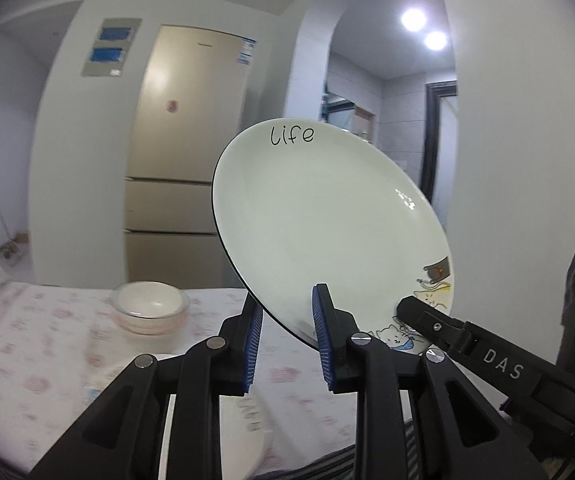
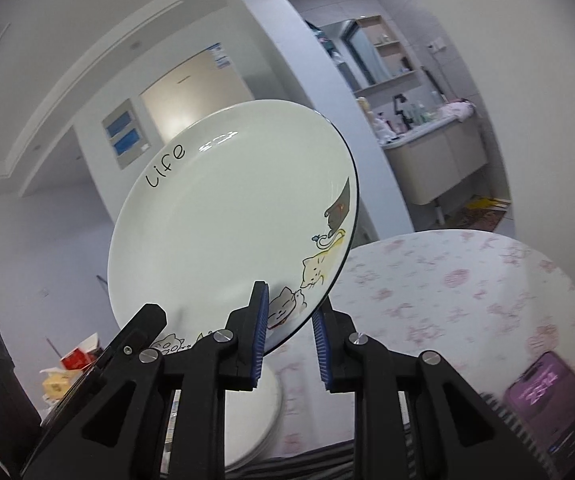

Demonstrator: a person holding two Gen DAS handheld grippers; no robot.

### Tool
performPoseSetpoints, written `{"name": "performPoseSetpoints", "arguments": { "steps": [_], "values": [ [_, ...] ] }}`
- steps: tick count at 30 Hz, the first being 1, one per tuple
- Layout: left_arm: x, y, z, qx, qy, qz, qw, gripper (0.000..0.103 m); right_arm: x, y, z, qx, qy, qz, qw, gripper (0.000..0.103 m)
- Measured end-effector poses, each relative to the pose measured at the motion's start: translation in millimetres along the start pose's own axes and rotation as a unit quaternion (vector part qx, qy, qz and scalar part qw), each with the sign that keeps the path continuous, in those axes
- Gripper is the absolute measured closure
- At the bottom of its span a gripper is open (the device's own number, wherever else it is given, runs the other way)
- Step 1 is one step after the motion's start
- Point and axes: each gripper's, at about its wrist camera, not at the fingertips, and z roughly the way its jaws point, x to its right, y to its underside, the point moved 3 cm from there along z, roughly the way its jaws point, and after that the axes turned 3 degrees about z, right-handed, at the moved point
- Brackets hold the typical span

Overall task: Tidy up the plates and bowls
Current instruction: 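Lift the deep Life plate with the right gripper and carry it over the plate stack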

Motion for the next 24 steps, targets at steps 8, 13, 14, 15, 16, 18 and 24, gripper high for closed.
{"name": "performPoseSetpoints", "arguments": {
  "steps": [8,13,14,15,16,18,24],
  "values": [
    [-46,3,-47,0.033,-0.067,0.024,0.9969,0.075,-52,38,6,-0.02,-0.053,-0.001,0.998,0.082],
    [-76,16,-53,0.016,-0.083,-0.005,0.9964,0.075,-68,58,18,-0.063,-0.068,0.002,0.996,0.081],
    [-80,19,-55,0.014,-0.085,-0.01,0.9963,0.075,-71,63,19,-0.066,-0.066,-0.003,0.996,0.081],
    [-84,23,-56,0.011,-0.088,-0.011,0.996,0.075,-72,66,20,-0.069,-0.064,-0.005,0.996,0.081],
    [-86,27,-59,0.009,-0.091,-0.012,0.9958,0.075,-73,70,21,-0.071,-0.063,-0.007,0.995,0.081],
    [-90,34,-61,0.005,-0.095,-0.01,0.9954,0.074,-73,76,22,-0.078,-0.059,-0.01,0.995,0.081],
    [-98,54,-59,-0.012,-0.091,-0.013,0.9957,0.074,-68,94,27,-0.098,-0.045,-0.003,0.994,0.081]
  ]
}}
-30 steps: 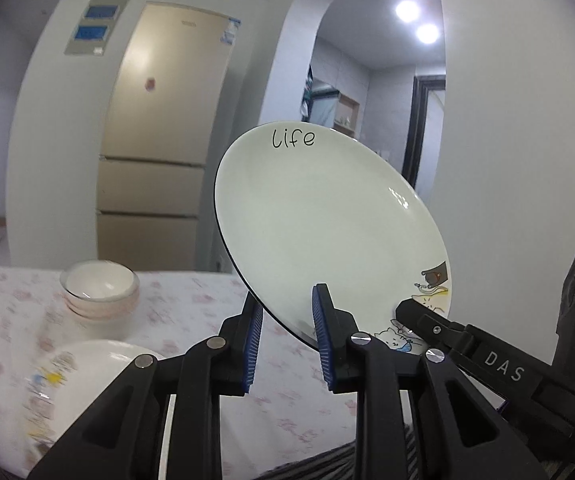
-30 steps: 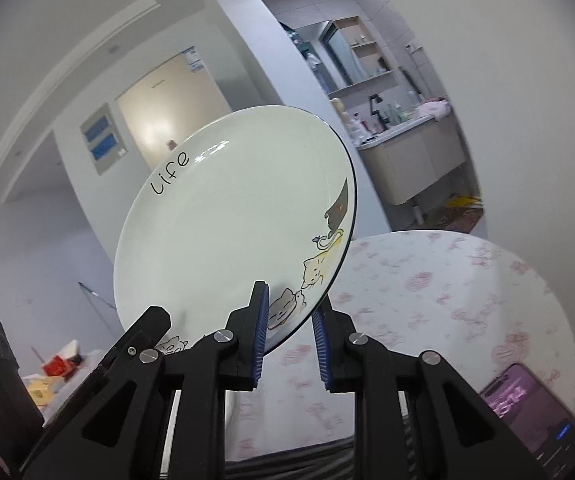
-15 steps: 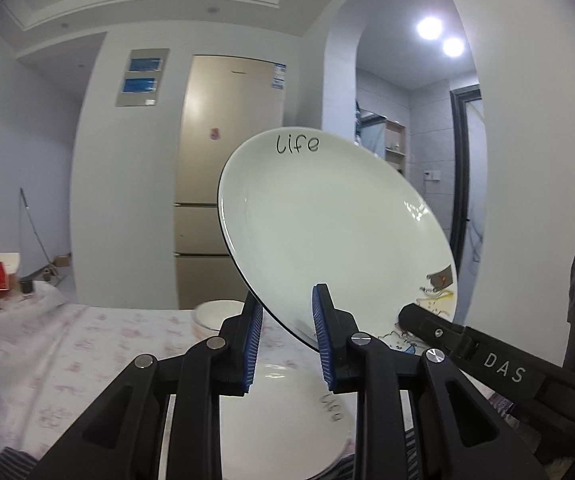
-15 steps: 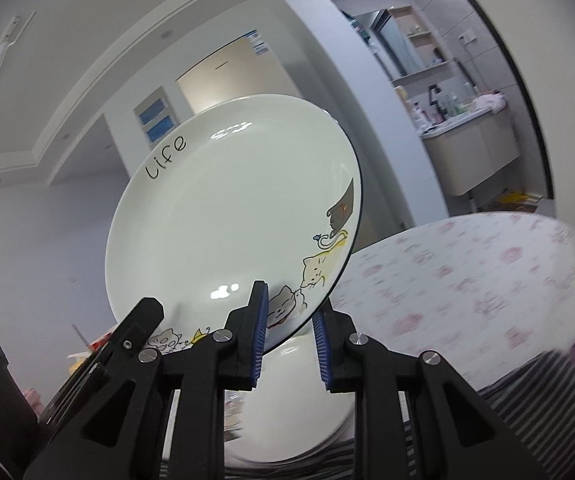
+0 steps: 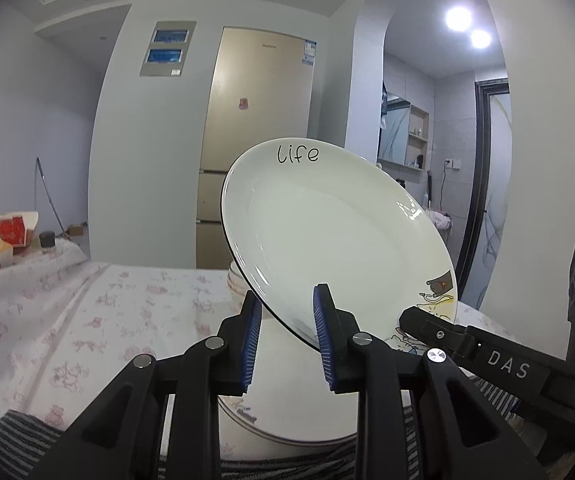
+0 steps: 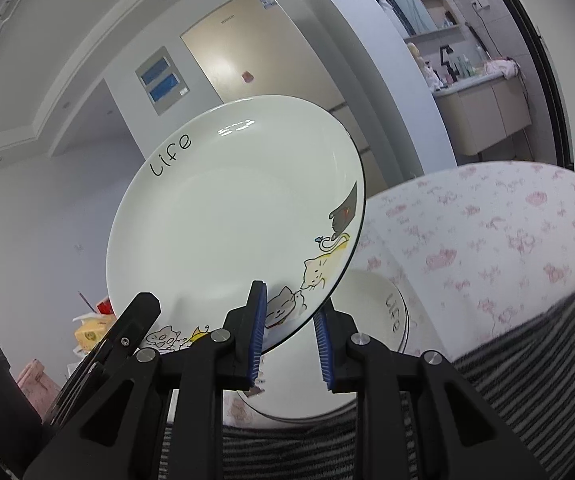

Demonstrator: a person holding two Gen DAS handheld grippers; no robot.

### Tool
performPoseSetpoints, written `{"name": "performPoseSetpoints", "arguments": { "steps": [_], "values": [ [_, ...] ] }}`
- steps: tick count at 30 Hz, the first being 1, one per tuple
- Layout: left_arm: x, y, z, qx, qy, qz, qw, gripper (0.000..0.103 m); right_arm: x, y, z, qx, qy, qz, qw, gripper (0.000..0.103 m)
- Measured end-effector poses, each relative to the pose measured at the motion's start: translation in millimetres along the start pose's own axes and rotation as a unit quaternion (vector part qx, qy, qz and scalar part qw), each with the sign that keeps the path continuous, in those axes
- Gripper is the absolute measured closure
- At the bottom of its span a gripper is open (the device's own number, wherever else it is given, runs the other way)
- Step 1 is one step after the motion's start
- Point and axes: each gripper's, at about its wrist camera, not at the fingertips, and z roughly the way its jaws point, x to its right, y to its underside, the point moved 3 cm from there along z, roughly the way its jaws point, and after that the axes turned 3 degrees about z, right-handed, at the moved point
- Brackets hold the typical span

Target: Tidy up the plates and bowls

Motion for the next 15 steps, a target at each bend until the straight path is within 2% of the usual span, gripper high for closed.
{"name": "performPoseSetpoints", "arguments": {
  "steps": [5,8,11,15],
  "values": [
    [-3,12,15,-0.036,-0.004,-0.01,0.9993,0.074,6,9,10,-0.01,0.012,0.004,1.0,0.08],
    [-8,21,26,-0.077,-0.006,-0.031,0.9965,0.074,7,15,16,-0.021,0.024,-0.002,1.0,0.08],
    [-14,28,40,-0.114,-0.004,-0.046,0.9924,0.074,15,21,26,-0.046,0.032,0.012,0.998,0.08],
    [-12,34,49,-0.139,-0.009,-0.04,0.9895,0.074,23,26,36,-0.073,0.044,0.027,0.996,0.08]
  ]
}}
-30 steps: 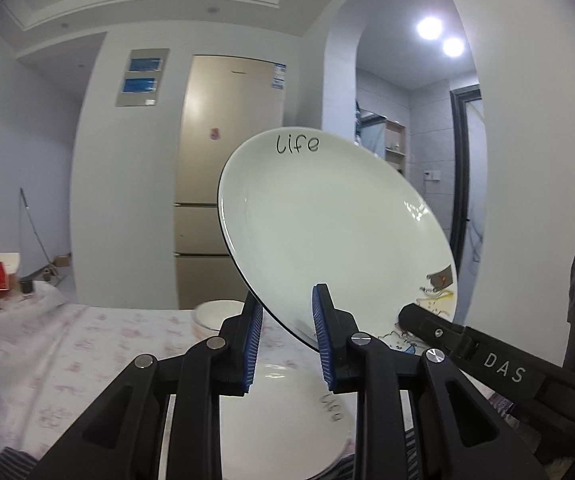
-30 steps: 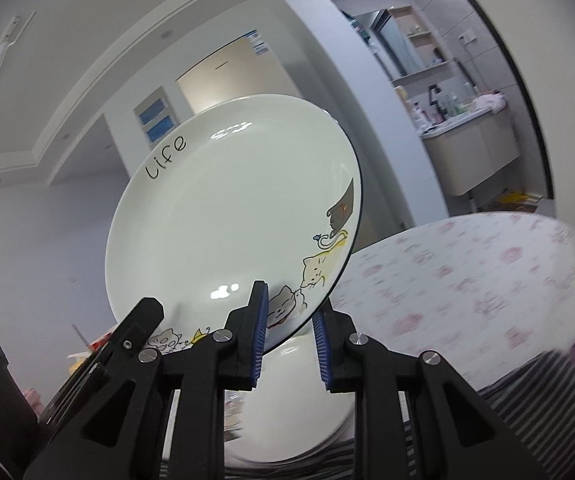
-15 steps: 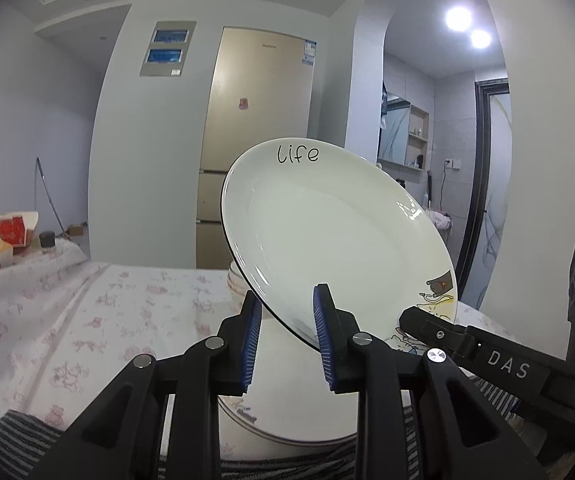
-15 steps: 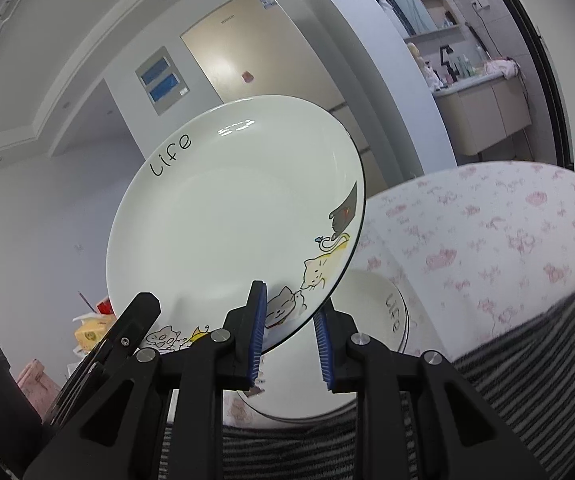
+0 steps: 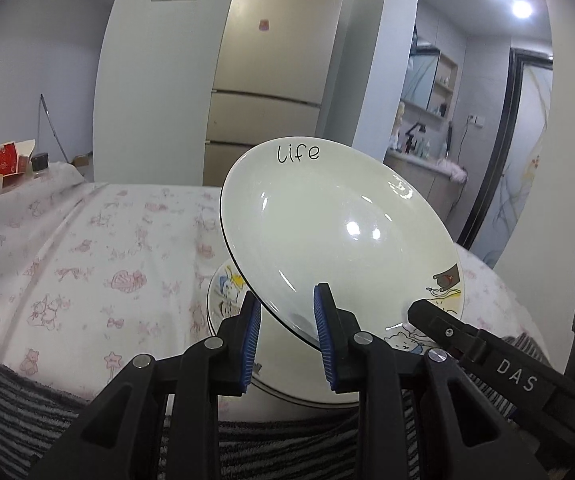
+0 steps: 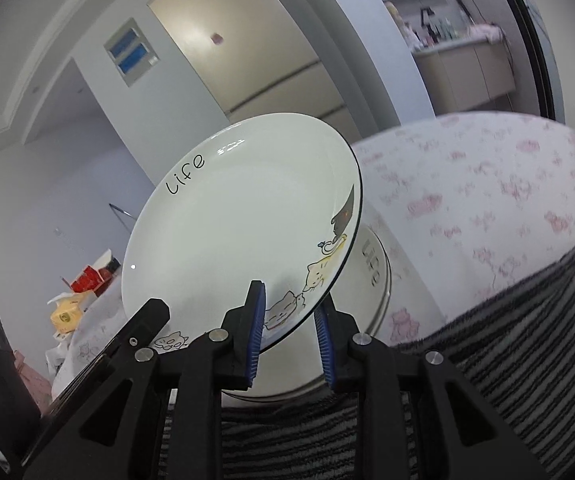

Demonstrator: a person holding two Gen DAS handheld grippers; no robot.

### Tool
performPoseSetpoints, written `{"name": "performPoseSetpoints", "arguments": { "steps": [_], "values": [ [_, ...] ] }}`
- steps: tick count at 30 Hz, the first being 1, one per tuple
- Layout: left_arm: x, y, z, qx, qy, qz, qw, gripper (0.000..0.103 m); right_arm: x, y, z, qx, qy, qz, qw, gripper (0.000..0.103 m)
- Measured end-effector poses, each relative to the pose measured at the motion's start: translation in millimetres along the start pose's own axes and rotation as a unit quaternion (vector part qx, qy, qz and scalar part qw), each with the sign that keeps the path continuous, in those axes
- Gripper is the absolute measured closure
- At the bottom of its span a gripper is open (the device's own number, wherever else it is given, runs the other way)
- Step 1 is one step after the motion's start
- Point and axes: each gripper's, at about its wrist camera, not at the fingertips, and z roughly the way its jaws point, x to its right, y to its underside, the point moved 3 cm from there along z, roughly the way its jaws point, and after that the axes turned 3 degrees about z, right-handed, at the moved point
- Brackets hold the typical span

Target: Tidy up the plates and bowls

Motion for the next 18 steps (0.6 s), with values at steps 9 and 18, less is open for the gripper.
{"name": "performPoseSetpoints", "arguments": {
  "steps": [9,18],
  "values": [
    [4,4,9,-0.023,-0.01,0.007,0.9996,0.073,5,5,8,-0.018,0.013,0.011,1.0,0.079],
    [6,9,19,-0.055,-0.012,0.014,0.9983,0.091,8,5,15,-0.031,0.024,0.019,0.999,0.072]
  ]
}}
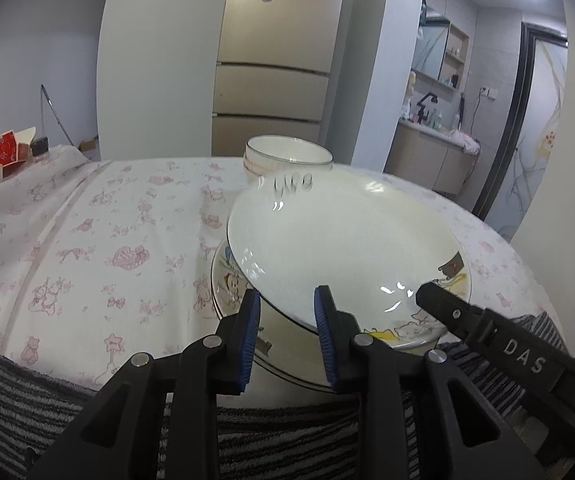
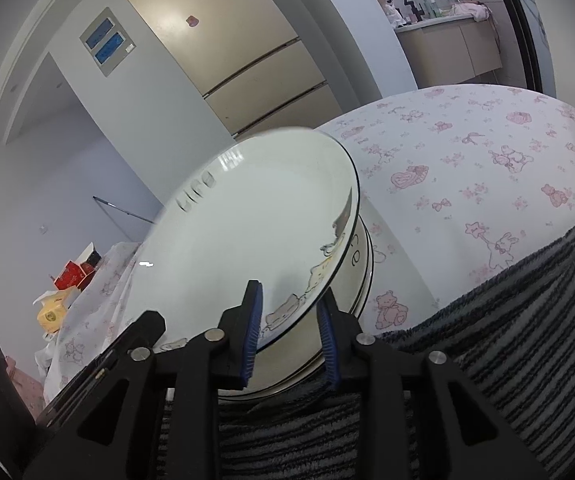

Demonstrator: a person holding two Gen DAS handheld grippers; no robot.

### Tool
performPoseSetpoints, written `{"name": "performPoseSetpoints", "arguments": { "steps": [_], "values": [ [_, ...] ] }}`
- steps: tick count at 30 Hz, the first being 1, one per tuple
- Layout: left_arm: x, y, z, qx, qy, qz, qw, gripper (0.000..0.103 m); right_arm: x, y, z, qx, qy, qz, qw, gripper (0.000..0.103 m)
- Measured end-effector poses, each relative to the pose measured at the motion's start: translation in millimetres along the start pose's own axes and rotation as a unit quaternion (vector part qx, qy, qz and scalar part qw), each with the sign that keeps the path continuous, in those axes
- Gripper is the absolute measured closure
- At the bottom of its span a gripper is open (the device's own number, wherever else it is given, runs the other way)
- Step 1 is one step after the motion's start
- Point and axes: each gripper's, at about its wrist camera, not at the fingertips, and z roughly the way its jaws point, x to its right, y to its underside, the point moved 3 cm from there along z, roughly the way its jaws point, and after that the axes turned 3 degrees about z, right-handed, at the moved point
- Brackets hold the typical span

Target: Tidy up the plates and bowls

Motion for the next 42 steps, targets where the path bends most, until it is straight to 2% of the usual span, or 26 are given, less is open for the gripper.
{"name": "performPoseSetpoints", "arguments": {
  "steps": [1,2,3,4,5,7,9,11,13,14,17,24,28,29,32,33,35,38,42],
  "values": [
    [6,0,-1,0.001,0.017,0.015,0.9997,0.092,-1,0,1,-0.003,-0.004,-0.003,1.0,0.074],
    [16,2,-2,0.008,0.013,0.04,0.9991,0.092,-3,1,2,-0.003,0.001,-0.012,1.0,0.074],
    [22,5,0,0.002,-0.013,0.061,0.9981,0.092,-7,3,2,-0.001,0.005,-0.026,1.0,0.075],
    [21,8,6,-0.009,-0.021,0.062,0.9978,0.092,-10,4,4,0.0,0.017,-0.036,0.999,0.075],
    [17,6,11,-0.02,-0.012,0.051,0.9984,0.093,-9,5,7,-0.003,0.035,-0.036,0.999,0.076],
    [-7,3,9,-0.032,0.008,-0.012,0.9994,0.094,1,-1,9,-0.002,0.04,-0.009,0.999,0.081],
    [-23,-3,-3,-0.005,-0.004,-0.032,0.9995,0.094,7,-3,8,0.0,0.032,0.007,0.999,0.082],
    [-41,-15,-8,0.021,0.004,-0.063,0.9978,0.094,5,-2,9,-0.002,0.037,-0.001,0.999,0.083],
    [-60,-20,-8,0.034,-0.023,-0.091,0.995,0.094,6,-3,9,-0.003,0.033,0.001,0.999,0.083],
    [-69,-18,-5,0.029,-0.031,-0.105,0.9936,0.093,8,-4,9,-0.005,0.029,0.005,1.0,0.083],
    [-85,-11,9,-0.008,-0.004,-0.145,0.9893,0.093,5,-2,6,-0.001,0.034,0.0,0.999,0.083],
    [-81,-8,11,-0.011,0.044,-0.148,0.988,0.093,4,-2,6,0.002,0.038,-0.006,0.999,0.082],
    [-87,-8,13,-0.016,0.05,-0.169,0.9842,0.093,1,-2,5,0.001,0.049,-0.014,0.999,0.081],
    [-89,-9,15,-0.018,0.05,-0.175,0.9832,0.088,0,-2,5,0.0,0.051,-0.015,0.999,0.081],
    [-92,-9,16,-0.019,0.044,-0.18,0.9825,0.055,-2,-2,3,-0.007,0.051,-0.017,0.999,0.08],
    [-93,-10,14,-0.015,0.042,-0.181,0.9825,0.049,-2,-2,2,-0.009,0.05,-0.017,0.999,0.08],
    [-94,-10,12,-0.011,0.043,-0.185,0.9818,0.048,-2,-1,1,-0.011,0.052,-0.018,0.998,0.08],
    [-98,-9,13,-0.013,0.043,-0.193,0.9802,0.041,-3,0,0,-0.012,0.063,-0.023,0.998,0.08],
    [-102,-8,12,-0.012,0.042,-0.204,0.9779,0.04,0,2,-2,-0.016,0.077,-0.022,0.997,0.082]
  ]
}}
